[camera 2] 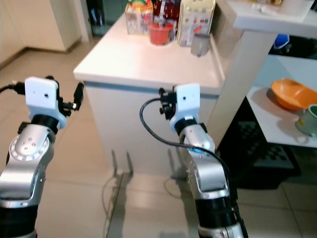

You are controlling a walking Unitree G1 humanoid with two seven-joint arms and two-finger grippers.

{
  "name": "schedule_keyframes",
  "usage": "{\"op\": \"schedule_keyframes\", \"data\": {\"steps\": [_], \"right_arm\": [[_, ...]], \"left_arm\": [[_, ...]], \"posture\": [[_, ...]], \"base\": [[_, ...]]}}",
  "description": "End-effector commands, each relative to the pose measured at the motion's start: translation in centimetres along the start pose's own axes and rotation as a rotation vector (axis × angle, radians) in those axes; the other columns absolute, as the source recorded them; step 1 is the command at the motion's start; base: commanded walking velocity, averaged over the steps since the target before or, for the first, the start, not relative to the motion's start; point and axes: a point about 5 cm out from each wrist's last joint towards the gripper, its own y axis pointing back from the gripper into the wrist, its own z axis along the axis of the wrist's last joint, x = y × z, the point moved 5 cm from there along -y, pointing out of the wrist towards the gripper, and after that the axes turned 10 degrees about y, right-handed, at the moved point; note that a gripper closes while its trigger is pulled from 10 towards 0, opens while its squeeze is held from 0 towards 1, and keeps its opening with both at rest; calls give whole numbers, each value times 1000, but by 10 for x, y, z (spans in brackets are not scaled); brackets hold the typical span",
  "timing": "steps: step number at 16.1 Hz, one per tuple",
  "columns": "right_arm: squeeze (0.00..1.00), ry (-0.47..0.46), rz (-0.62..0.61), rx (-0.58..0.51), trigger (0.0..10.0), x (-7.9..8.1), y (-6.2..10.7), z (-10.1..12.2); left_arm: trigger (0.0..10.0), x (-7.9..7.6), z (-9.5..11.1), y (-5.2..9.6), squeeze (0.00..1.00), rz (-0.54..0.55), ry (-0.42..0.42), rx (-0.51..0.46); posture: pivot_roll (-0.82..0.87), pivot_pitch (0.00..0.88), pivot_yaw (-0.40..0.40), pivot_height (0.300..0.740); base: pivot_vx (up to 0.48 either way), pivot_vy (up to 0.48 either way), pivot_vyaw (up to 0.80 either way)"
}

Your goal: Setting the table

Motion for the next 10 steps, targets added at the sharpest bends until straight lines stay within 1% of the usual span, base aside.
{"op": "schedule_keyframes", "data": {"steps": [1,3,4,6,7,9,10], "right_arm": [[0,-9,-29,-31,10000,-11,0,6],[0,-17,-35,-47,10000,-11,-1,9],[0,-21,-48,-55,10000,-13,-1,10],[0,-29,-65,-73,10000,-17,-5,15],[0,-52,-89,-80,10000,-22,-5,18],[0,-60,-100,-87,10000,-26,-5,20],[0,-65,-105,-94,10000,-29,-5,22]], "left_arm": [[10000,-3,6,-1,0,-5,10,-18],[10000,-1,8,-2,0,-1,9,-24],[10000,-2,10,-4,0,-3,5,-32],[10000,-1,13,-7,0,9,20,-43],[10000,-6,12,-7,0,-10,12,-43],[10000,-6,14,-8,0,-6,22,-50],[10000,-8,16,-9,0,-5,29,-57]], "posture": [[43,0,-29,740],[48,0,-27,740],[53,0,-40,740],[44,0,-33,740],[44,0,-37,740],[38,0,-38,740],[35,0,-40,740]], "base": [[409,0,0],[414,0,0],[412,0,0],[416,0,0],[416,0,0],[416,0,0],[412,0,-625]]}}
